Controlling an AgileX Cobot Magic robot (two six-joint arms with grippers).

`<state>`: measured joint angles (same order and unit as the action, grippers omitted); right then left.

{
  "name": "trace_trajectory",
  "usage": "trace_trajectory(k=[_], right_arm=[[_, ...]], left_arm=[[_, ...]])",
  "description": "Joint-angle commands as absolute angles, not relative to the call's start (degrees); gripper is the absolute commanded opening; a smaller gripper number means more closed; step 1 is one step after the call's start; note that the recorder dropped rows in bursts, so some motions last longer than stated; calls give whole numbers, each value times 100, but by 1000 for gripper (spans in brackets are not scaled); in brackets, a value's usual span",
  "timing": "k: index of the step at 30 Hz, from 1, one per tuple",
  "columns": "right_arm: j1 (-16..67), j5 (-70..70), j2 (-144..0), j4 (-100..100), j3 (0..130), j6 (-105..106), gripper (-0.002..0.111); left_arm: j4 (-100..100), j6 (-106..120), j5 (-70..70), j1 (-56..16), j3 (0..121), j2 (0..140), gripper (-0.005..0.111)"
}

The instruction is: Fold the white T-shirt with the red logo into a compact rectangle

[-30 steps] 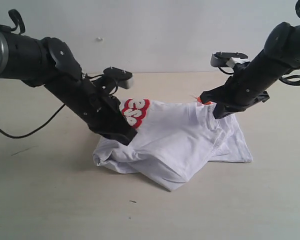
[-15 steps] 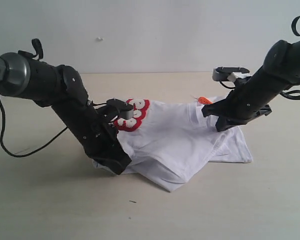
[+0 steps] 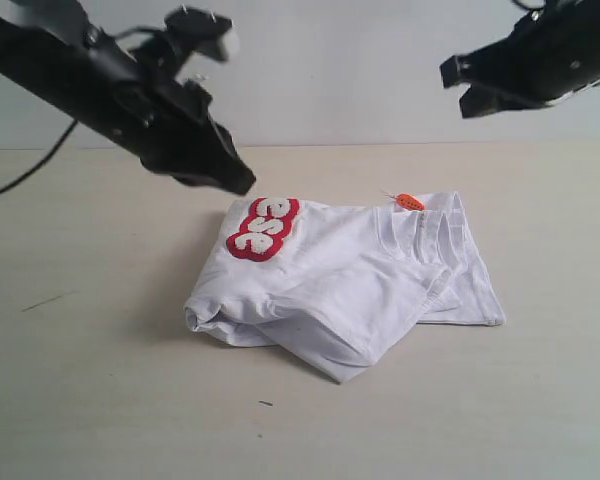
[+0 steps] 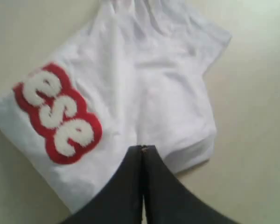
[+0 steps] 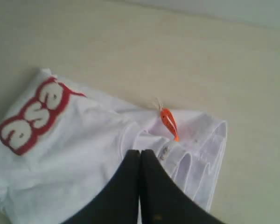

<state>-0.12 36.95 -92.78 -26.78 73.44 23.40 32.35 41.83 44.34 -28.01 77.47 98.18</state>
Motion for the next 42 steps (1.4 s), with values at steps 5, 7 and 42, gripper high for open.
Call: trace_trajectory(k=[5,7,42], right_arm=[[-27,3320,-6845,-2695,6672,2390,0],[-27,3263,-6304,-2695,6594,2390,0],[-27,3846,0,43,4323,-1210,0]], left_arm=[[3413,3660,3741,-2792,7752,7955,0],[3413,3558,3637,-2792,7752,7526,0],[2766,2179,889,-2792,2782,6,0]])
